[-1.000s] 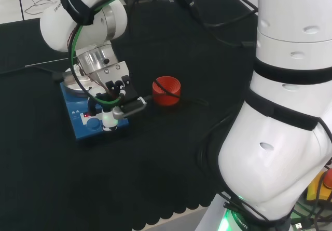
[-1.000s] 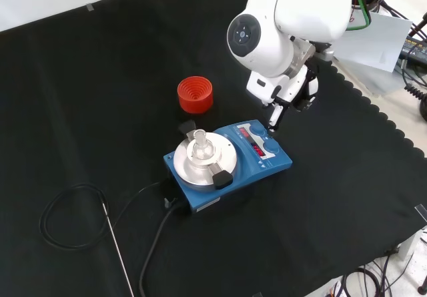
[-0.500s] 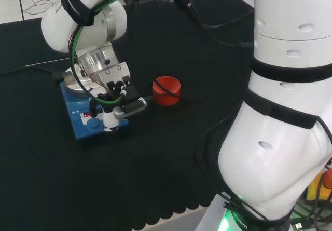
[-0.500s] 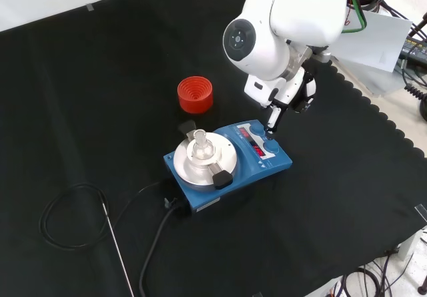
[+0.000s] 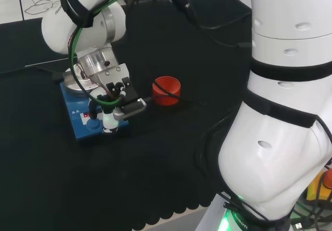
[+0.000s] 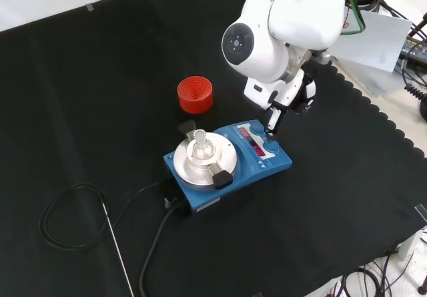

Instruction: Turn on the heater.

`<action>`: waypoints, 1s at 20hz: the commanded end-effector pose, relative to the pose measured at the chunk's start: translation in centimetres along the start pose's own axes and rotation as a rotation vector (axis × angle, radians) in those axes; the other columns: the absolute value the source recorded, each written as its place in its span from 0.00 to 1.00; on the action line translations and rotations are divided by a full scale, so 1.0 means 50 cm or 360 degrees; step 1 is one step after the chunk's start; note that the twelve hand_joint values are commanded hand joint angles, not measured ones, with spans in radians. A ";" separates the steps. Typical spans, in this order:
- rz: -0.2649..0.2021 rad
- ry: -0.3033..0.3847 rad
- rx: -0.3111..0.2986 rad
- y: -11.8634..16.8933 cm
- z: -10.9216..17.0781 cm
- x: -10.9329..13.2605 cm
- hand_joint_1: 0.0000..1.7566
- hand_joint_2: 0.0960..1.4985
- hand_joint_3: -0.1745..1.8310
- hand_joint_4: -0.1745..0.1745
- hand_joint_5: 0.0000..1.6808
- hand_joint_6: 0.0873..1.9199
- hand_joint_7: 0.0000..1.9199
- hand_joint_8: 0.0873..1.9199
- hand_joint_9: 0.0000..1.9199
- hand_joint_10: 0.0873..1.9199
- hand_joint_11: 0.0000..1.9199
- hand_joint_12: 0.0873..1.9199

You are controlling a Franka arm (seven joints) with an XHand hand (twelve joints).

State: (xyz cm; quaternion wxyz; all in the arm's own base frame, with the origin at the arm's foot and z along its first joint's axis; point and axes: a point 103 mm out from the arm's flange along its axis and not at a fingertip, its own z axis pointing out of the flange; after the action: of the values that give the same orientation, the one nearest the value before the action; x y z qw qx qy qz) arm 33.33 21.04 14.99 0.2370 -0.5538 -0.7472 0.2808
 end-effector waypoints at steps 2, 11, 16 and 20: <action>-0.0010 -0.0008 0.0014 0.010 0.006 0.004 0.77 0.42 0.55 0.44 0.16 0.17 0.71 0.76 0.76 0.70 0.55 0.56; -0.0012 0.0015 0.0019 0.014 0.007 -0.009 0.77 0.42 0.56 0.44 0.16 0.17 0.71 0.76 0.76 0.70 0.55 0.56; -0.0020 0.0022 0.0025 0.013 0.010 -0.013 0.77 0.42 0.56 0.44 0.16 0.17 0.71 0.76 0.76 0.70 0.55 0.56; -0.0012 0.0014 0.0033 0.017 0.014 -0.007 0.77 0.42 0.56 0.44 0.16 0.17 0.71 0.76 0.76 0.70 0.55 0.56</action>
State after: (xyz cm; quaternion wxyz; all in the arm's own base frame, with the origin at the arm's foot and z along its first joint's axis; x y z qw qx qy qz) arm 33.61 20.59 14.10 0.2478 -0.5496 -0.7461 0.2826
